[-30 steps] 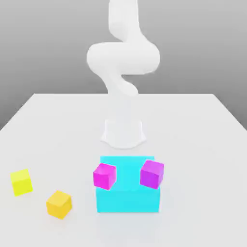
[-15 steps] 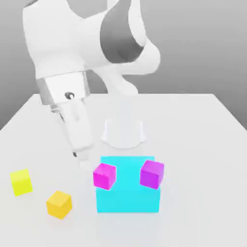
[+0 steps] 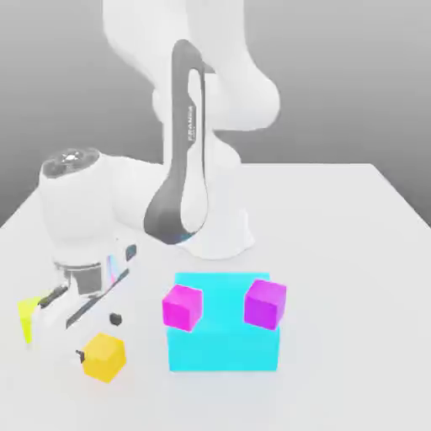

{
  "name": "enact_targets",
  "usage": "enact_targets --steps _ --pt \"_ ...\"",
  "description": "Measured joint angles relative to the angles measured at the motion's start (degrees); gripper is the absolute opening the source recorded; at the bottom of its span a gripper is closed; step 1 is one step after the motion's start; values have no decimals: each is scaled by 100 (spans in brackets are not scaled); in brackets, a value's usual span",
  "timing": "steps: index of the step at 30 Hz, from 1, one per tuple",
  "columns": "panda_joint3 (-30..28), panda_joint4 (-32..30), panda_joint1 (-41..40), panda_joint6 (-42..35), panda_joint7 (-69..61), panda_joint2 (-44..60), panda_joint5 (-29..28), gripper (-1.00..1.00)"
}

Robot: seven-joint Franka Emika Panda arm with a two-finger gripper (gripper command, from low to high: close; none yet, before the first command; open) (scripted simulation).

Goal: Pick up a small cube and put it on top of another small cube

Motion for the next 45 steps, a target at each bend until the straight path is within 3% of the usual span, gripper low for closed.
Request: enact_targets --steps 1,2,9,19,27,35,44,45 --pt "117 29 -92 103 -86 144 117 0" --pt "256 52 -216 203 -134 276 182 -100" --pt "285 57 -241 238 -146 302 198 -100" --pt "-472 -208 249 -704 623 -907 -735 -100" --pt "-1107 -134 -190 -1236 1654 -1306 -829 -100" --pt "-1590 -102 -946 -1607 3059 -1738 -1404 -100" --pt "-1051 -24 -1266 -744 2363 -714 -288 -100" --pt "-970 -20 -1324 -653 2274 -603 -164 100"
